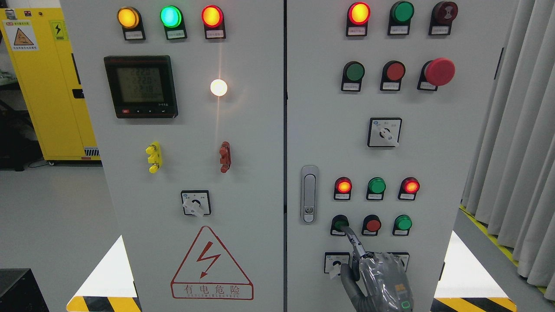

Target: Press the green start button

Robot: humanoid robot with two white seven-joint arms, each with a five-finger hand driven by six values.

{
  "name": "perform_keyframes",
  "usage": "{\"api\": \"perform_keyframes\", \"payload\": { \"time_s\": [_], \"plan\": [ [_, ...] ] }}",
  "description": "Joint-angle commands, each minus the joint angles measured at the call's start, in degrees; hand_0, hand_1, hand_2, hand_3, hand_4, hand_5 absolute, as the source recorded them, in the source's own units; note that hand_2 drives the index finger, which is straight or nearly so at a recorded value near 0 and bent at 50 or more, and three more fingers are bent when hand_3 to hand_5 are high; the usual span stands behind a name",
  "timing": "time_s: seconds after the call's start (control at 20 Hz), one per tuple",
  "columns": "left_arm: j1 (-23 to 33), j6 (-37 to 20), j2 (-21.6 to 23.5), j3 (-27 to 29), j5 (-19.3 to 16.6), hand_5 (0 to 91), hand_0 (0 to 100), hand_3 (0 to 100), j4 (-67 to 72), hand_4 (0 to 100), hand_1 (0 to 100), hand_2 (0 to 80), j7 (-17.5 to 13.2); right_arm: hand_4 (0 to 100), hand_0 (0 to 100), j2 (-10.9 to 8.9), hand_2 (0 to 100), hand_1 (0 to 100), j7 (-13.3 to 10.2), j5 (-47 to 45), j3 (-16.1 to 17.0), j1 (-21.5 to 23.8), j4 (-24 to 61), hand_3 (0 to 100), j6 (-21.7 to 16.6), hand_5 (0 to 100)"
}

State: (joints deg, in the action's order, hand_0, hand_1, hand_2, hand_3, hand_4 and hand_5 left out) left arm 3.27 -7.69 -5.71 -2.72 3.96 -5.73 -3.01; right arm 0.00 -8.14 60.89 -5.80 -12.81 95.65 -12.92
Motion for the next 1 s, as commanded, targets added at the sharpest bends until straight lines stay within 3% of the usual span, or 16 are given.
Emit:
{"api": "perform_keyframes", "payload": {
  "time_s": [0.0, 0.1, 0.3, 0.35, 0.5, 0.6, 0.7, 0.8, 0.95],
  "plan": [
    [-0.02, 0.04, 0.00, 0.00, 0.00, 0.0, 12, 0, -0.07, 0, 56, 0.0, 0.02, 96, 86, -0.97, 0, 97, -0.91, -5.07, -0.44, 1.64, 2.87, 88, -0.44, 99],
    [-0.02, 0.04, 0.00, 0.00, 0.00, 0.0, 12, 0, -0.07, 0, 56, 0.0, 0.02, 95, 87, -0.79, 0, 96, -1.35, -8.06, -0.70, 2.17, 4.18, 87, -0.52, 98],
    [-0.02, 0.04, 0.00, 0.00, 0.00, 0.0, 12, 0, -0.07, 0, 56, 0.0, 0.02, 88, 92, -0.70, 0, 96, -2.32, -17.45, -3.07, 4.72, 7.52, 81, -2.10, 87],
    [-0.02, 0.04, 0.00, 0.00, 0.00, 0.0, 12, 0, -0.07, 0, 56, 0.0, 0.02, 77, 89, -0.70, 2, 94, -2.23, -20.00, -4.04, 5.77, 8.40, 68, -2.37, 78],
    [-0.02, 0.04, 0.00, 0.00, 0.00, 0.0, 12, 0, 0.02, 0, 56, 0.0, 0.02, 72, 84, -0.62, 4, 91, -2.06, -28.08, -6.32, 8.85, 10.78, 60, -2.81, 71],
    [-0.02, 0.04, 0.00, 0.00, 0.00, 0.0, 12, 0, -0.07, 0, 56, 0.0, 0.02, 56, 83, -0.70, 5, 84, -1.97, -32.84, -6.77, 10.25, 12.18, 45, -2.81, 57],
    [-0.02, 0.04, 0.00, 0.00, 0.00, 0.0, 12, 0, 0.02, 0, 56, 0.0, 0.02, 51, 84, -0.70, 5, 83, -1.88, -36.79, -6.86, 12.10, 13.94, 40, -2.98, 52],
    [-0.02, 0.04, 0.00, 0.00, 0.00, 0.0, 12, 0, -0.07, 0, 56, 0.0, 0.02, 42, 86, -0.70, 4, 81, -1.88, -39.44, -7.91, 14.29, 15.00, 32, -3.68, 40],
    [-0.02, 0.04, 0.00, 0.00, 0.00, 0.0, 12, 0, -0.07, 0, 56, 0.0, 0.02, 37, 86, -0.62, 2, 79, -1.88, -41.38, -8.26, 15.88, 14.91, 28, -6.32, 34]
  ]
}}
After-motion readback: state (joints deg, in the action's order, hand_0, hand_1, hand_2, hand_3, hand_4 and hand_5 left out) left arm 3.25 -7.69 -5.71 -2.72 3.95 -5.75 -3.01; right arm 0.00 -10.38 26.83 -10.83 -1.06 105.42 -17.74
